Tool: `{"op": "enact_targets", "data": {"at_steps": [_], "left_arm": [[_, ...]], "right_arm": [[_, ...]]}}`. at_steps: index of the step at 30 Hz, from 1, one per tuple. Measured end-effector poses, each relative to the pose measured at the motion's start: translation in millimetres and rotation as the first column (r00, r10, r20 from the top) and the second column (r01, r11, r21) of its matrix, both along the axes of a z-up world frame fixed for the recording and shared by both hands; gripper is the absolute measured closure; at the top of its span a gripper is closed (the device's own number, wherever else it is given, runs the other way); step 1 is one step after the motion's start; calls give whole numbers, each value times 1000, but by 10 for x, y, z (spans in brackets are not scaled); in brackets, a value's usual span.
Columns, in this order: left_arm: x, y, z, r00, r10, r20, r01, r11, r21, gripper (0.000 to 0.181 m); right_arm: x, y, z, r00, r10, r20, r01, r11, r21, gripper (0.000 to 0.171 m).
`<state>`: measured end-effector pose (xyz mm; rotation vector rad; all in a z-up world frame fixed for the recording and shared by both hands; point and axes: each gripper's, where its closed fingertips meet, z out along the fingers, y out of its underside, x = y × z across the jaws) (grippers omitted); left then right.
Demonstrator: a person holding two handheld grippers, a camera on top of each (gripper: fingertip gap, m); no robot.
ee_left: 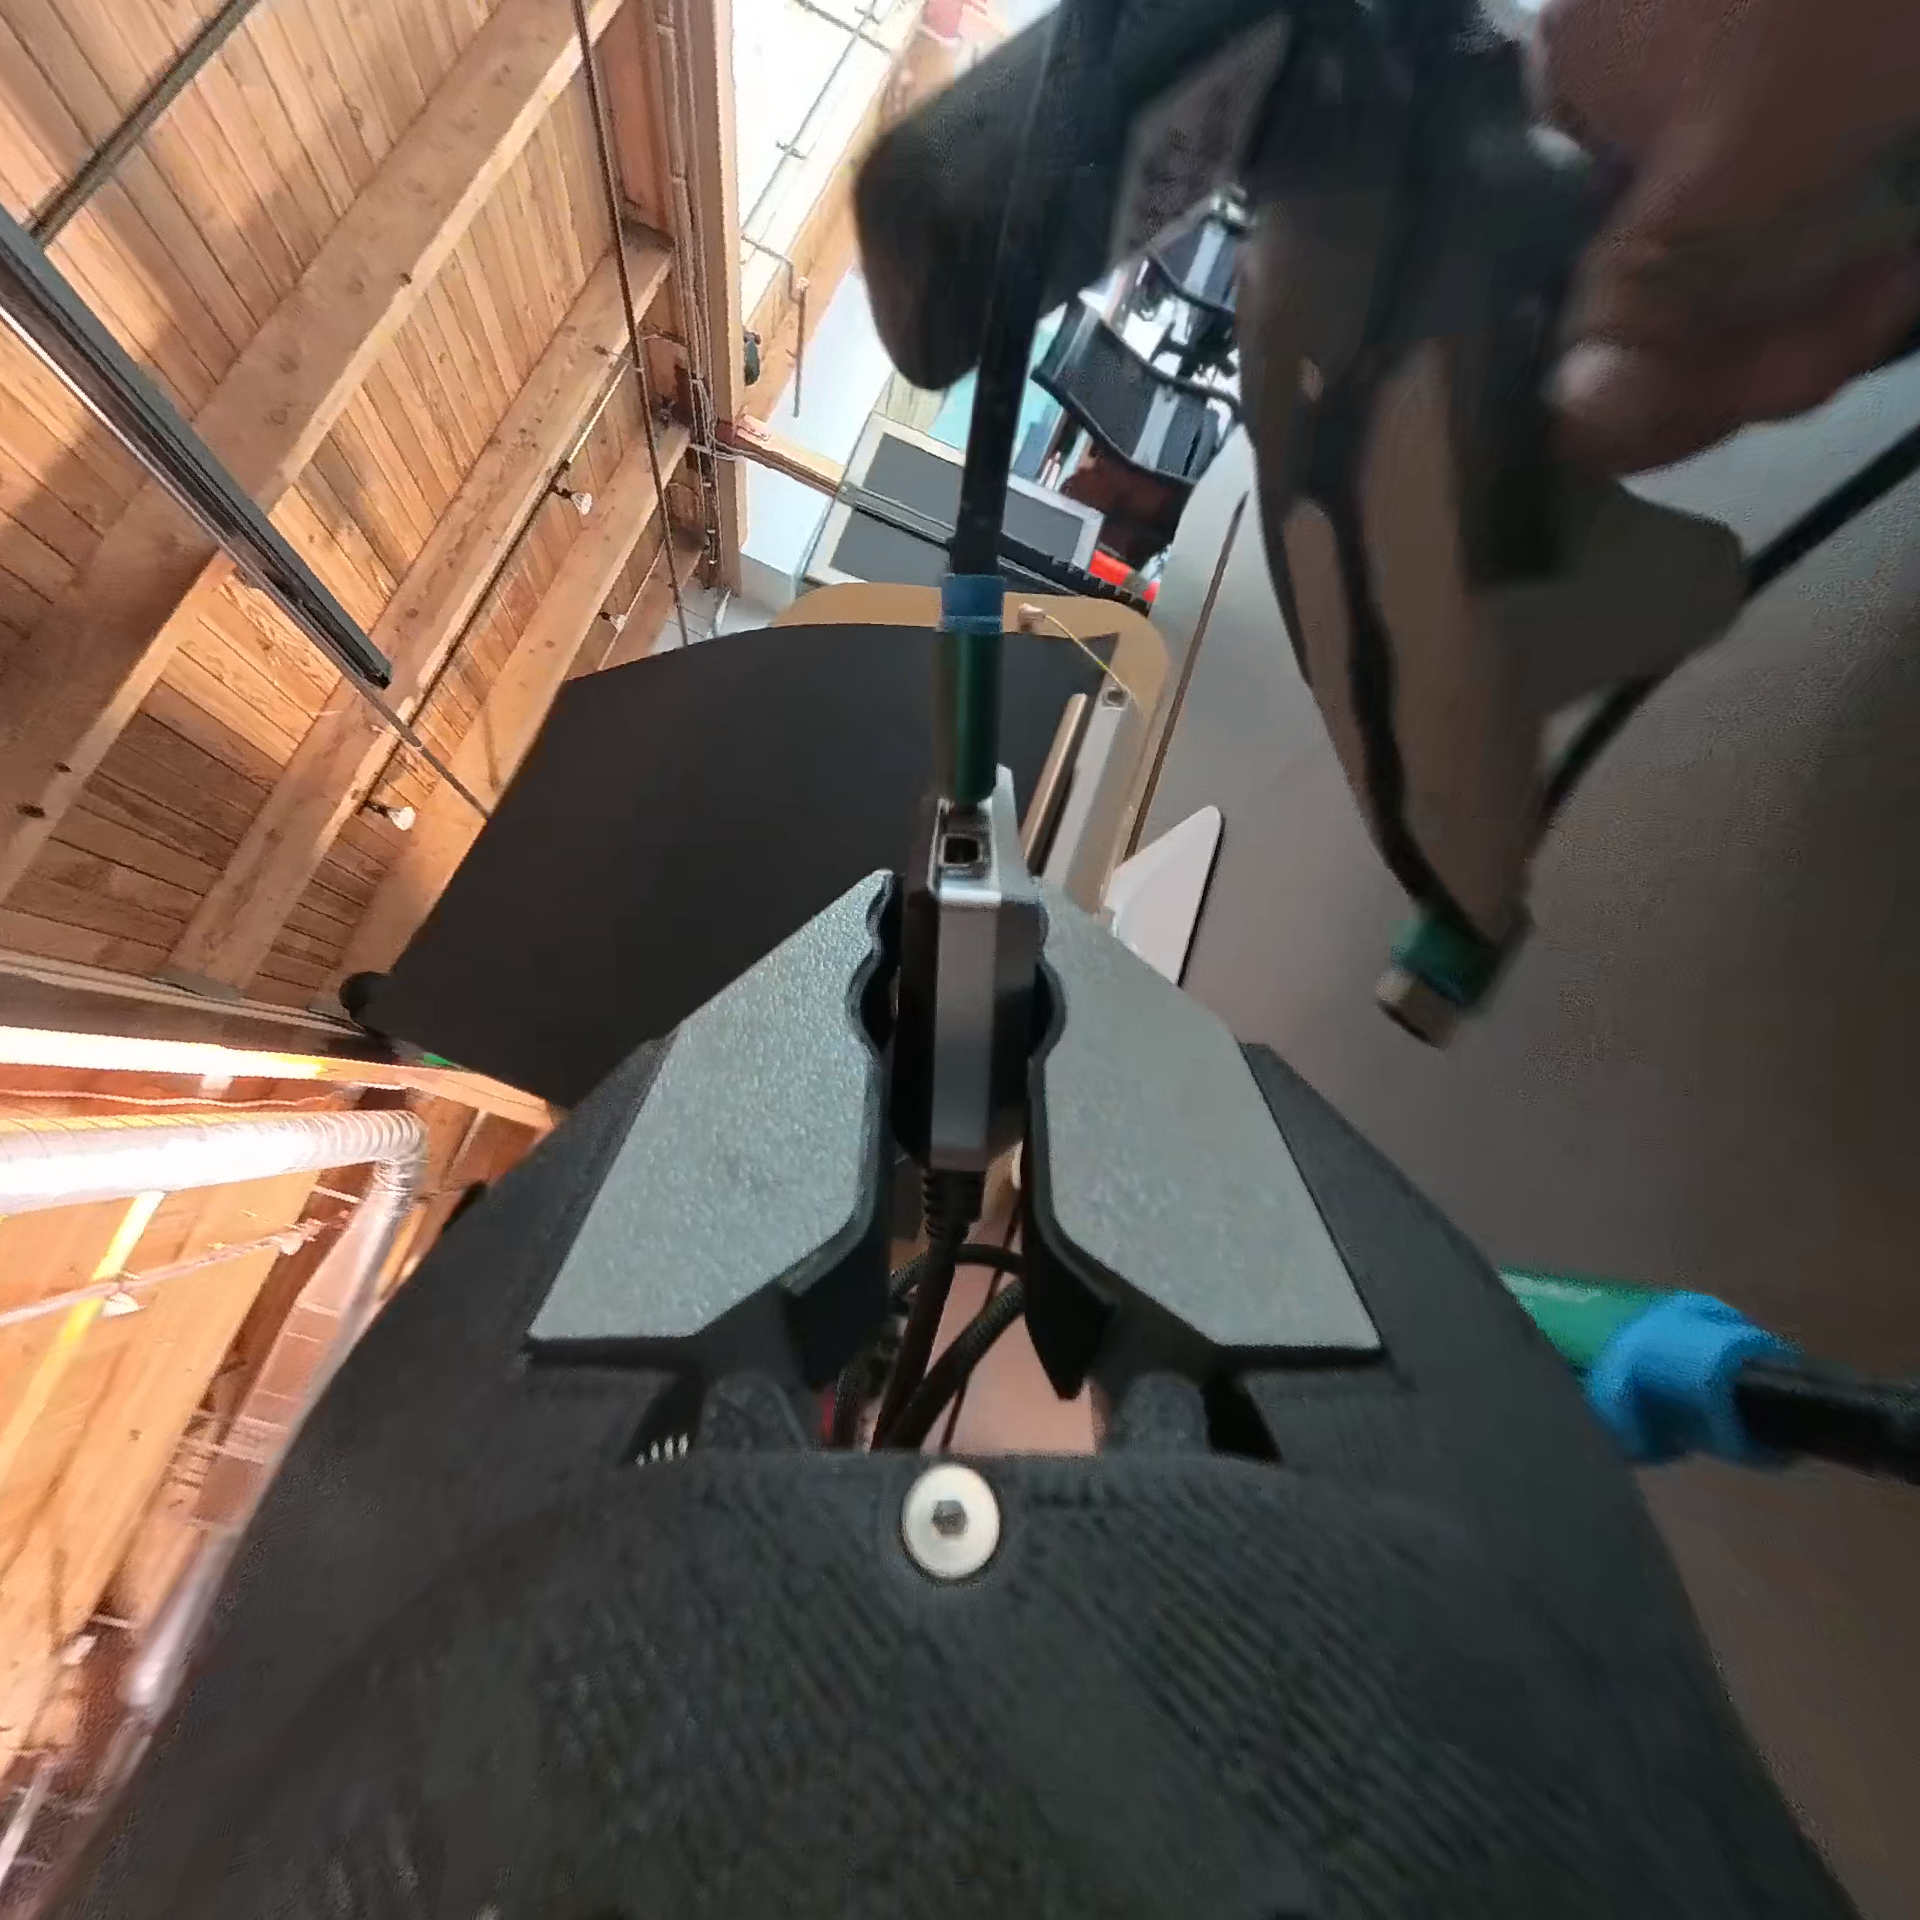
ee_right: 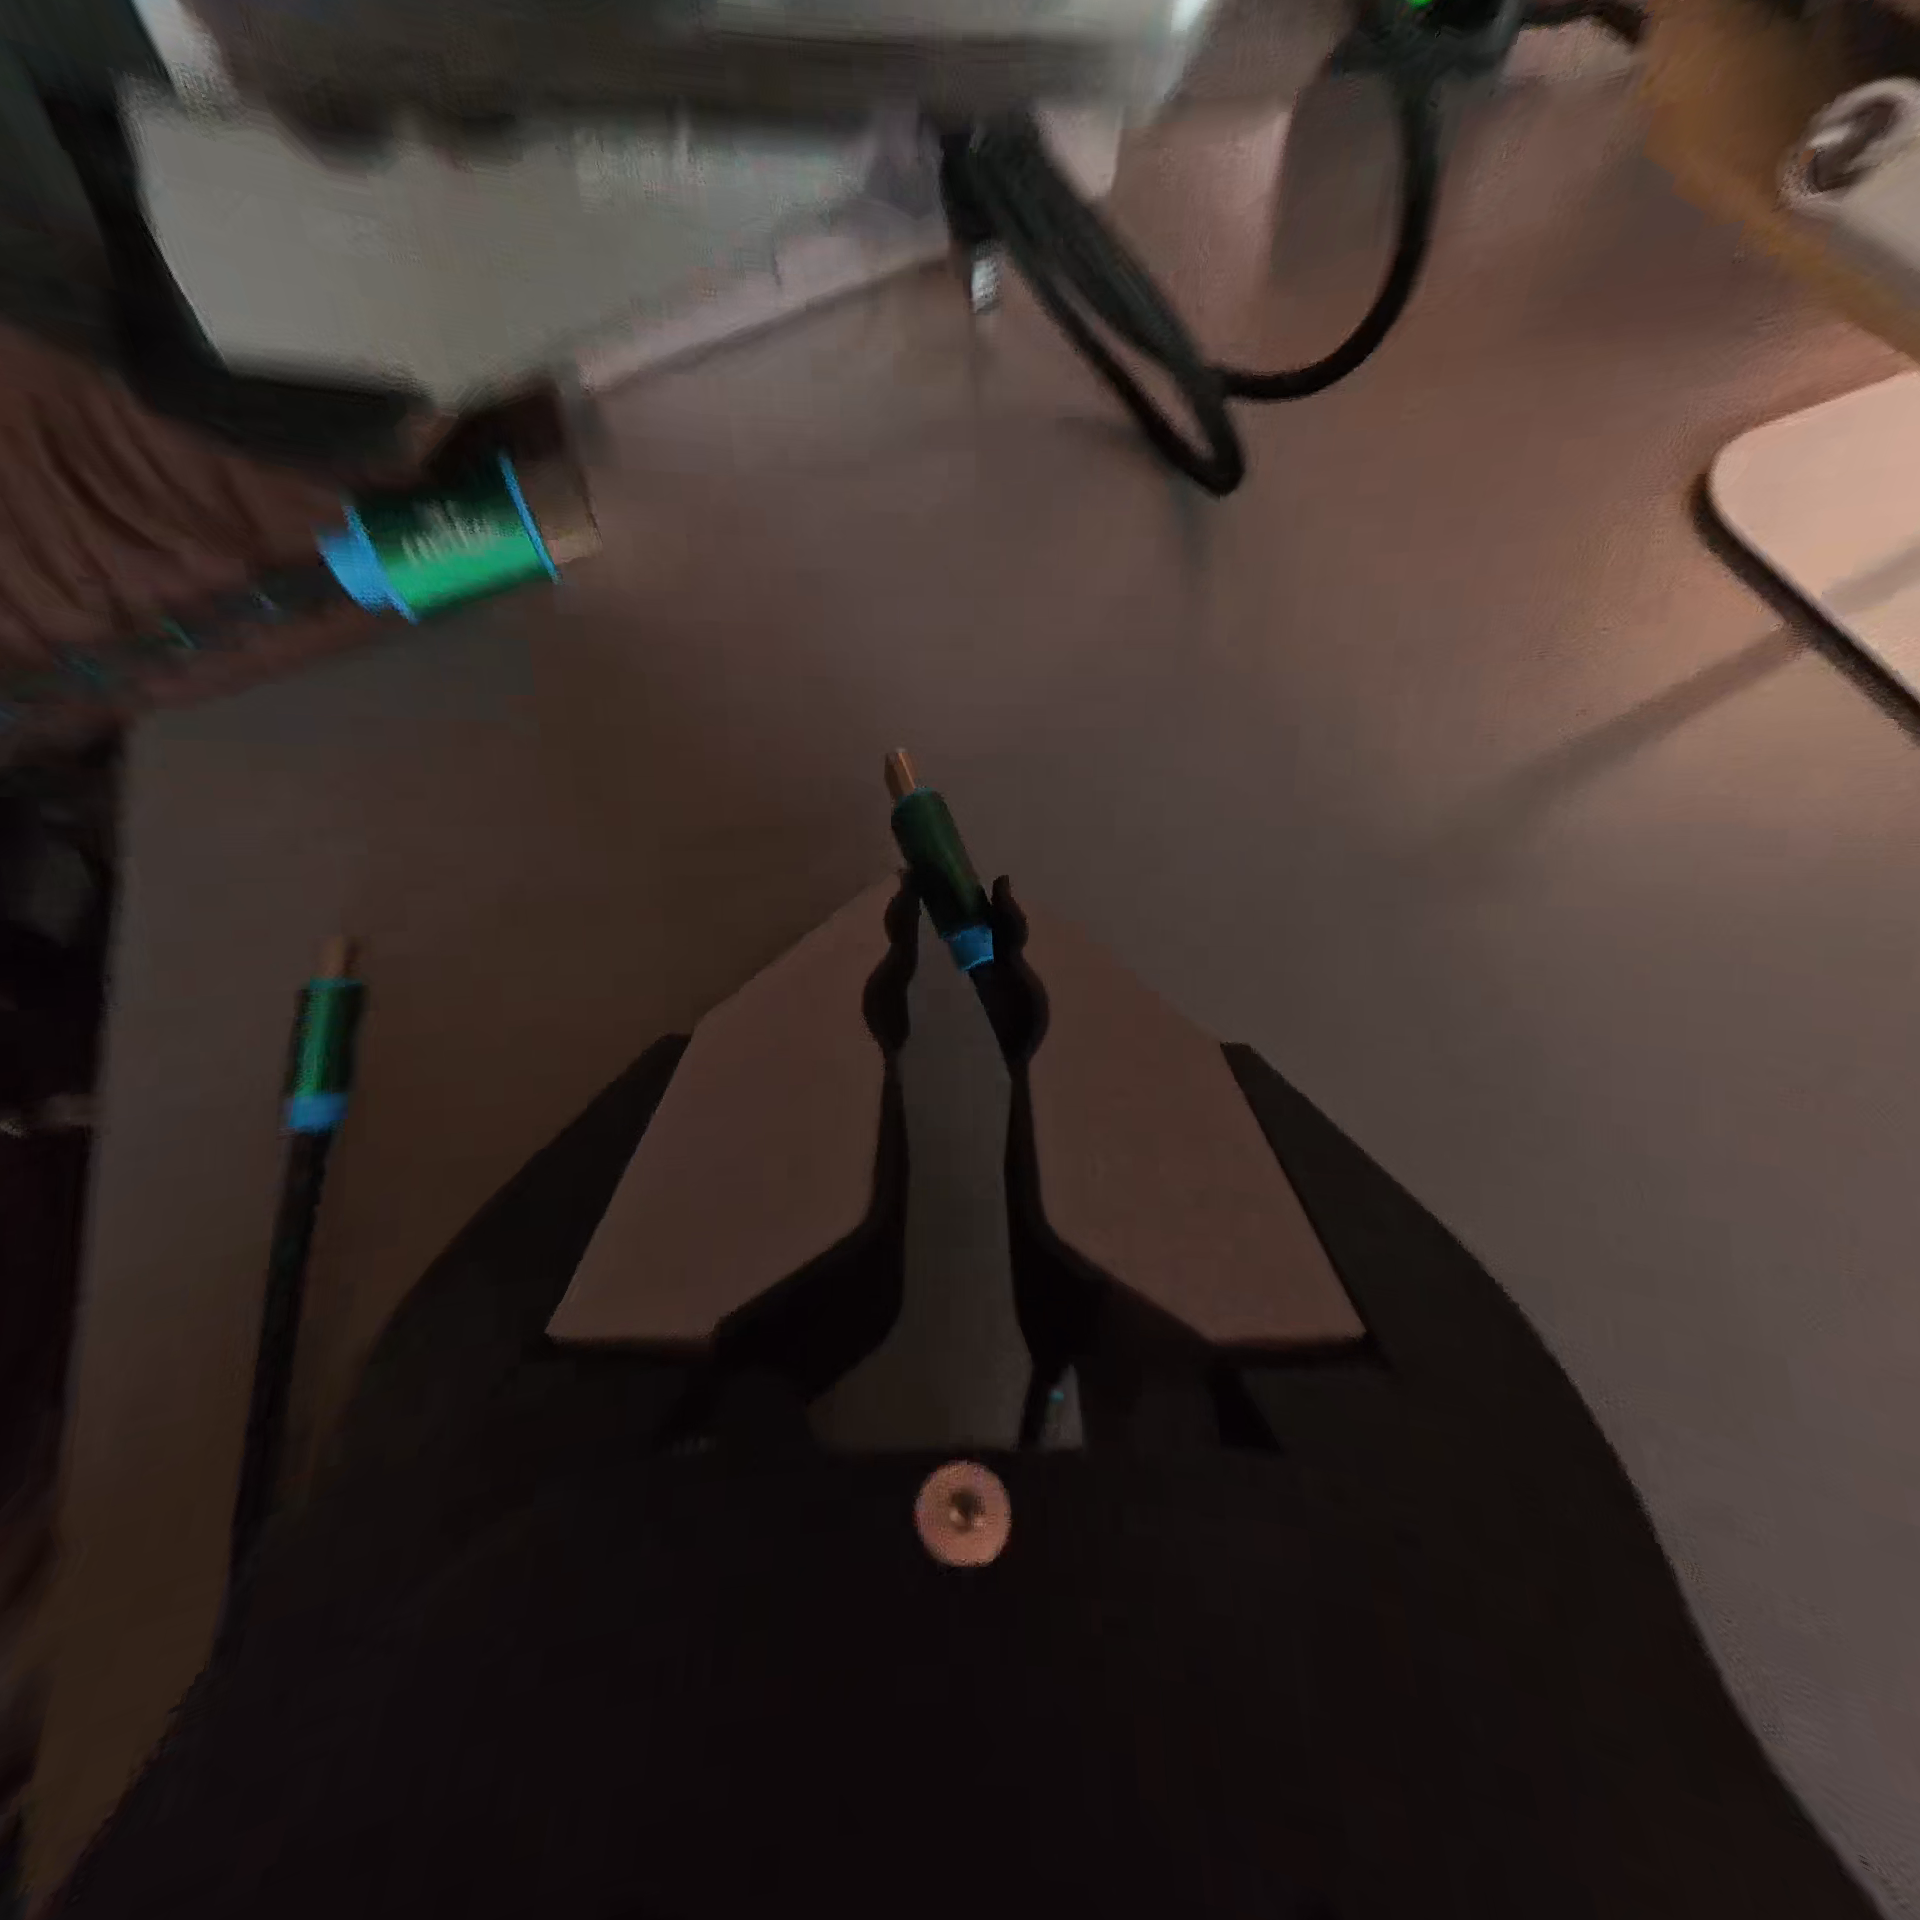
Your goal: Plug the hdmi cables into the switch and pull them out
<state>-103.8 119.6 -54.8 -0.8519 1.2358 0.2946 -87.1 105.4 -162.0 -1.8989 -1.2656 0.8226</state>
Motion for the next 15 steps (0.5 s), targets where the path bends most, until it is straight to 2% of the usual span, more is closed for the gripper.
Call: {"op": "enact_targets", "data": {"at_steps": [3,7,10,15], "left_arm": [[4,1,-95,998,26,-62,-23,998,61,160],[-89,19,-125,992,102,-78,-89,984,157,162],[-143,11,-121,982,154,-106,-125,963,237,161],[-63,-93,-216,970,153,-187,-86,942,324,161]], "right_arm": [[136,96,234,985,-70,-157,52,992,-115,163],[297,109,429,946,-98,-310,13,964,-265,163],[330,41,484,924,-92,-371,-60,924,-379,163],[209,-141,598,888,-41,-458,-202,860,-469,163]]}}
